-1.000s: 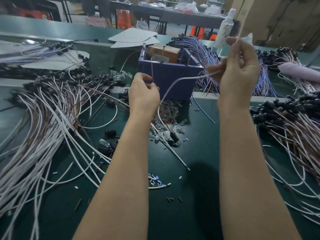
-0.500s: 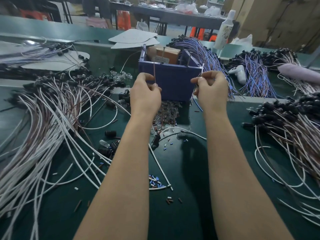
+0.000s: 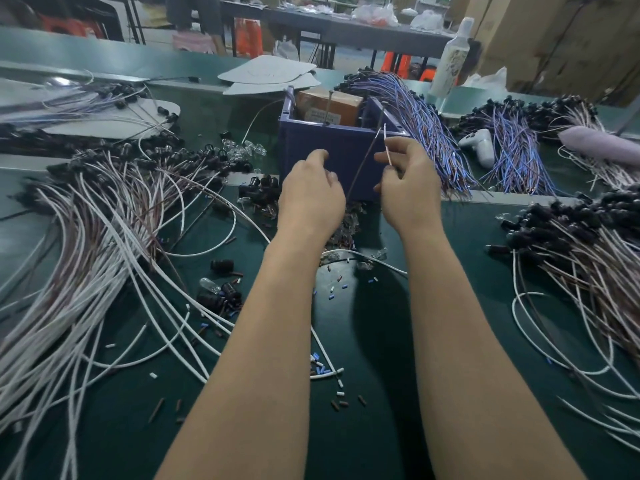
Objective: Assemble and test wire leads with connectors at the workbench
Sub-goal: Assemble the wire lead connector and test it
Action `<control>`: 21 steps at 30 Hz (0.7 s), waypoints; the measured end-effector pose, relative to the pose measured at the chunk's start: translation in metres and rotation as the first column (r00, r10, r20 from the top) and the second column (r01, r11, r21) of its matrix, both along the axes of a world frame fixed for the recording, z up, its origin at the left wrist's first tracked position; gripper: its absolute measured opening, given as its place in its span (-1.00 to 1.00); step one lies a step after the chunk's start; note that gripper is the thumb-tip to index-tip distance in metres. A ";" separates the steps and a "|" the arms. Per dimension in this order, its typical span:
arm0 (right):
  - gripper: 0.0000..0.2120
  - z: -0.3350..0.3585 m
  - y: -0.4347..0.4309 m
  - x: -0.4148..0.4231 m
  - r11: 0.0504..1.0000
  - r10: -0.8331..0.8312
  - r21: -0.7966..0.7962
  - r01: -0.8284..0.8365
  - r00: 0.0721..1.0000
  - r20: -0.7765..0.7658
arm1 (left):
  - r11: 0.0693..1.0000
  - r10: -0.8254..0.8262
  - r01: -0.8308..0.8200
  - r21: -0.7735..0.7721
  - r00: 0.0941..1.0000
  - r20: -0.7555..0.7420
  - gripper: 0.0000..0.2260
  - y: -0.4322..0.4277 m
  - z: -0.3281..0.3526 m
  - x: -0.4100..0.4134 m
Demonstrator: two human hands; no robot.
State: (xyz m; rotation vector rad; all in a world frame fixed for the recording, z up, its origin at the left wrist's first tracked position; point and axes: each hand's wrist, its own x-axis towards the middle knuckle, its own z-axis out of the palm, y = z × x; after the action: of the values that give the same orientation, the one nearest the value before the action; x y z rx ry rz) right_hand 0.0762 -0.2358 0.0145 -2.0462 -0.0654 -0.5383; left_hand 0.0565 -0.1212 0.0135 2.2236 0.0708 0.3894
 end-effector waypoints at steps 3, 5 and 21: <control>-0.69 0.000 -0.001 0.001 1.000 -0.026 0.003 0.026 1.000 -0.003 | 1.000 -0.003 0.004 0.028 0.999 -0.035 -0.72 0.002 0.001 -0.002; -0.71 -0.001 -0.001 0.002 1.000 -0.021 0.006 0.022 1.000 -0.015 | 0.997 -0.031 0.035 0.067 0.998 -0.063 -0.79 0.000 0.003 -0.001; -0.65 -0.003 0.000 0.005 0.985 -0.017 0.172 0.015 1.000 0.010 | 0.996 -0.028 0.034 0.081 0.997 -0.078 -0.80 -0.010 0.007 -0.006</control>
State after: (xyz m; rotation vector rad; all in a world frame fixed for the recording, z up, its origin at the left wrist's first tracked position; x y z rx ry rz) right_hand 0.0807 -0.2360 0.0110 -1.8771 -0.0084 -0.5470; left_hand 0.0508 -0.1309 0.0208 2.3182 0.0627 0.2941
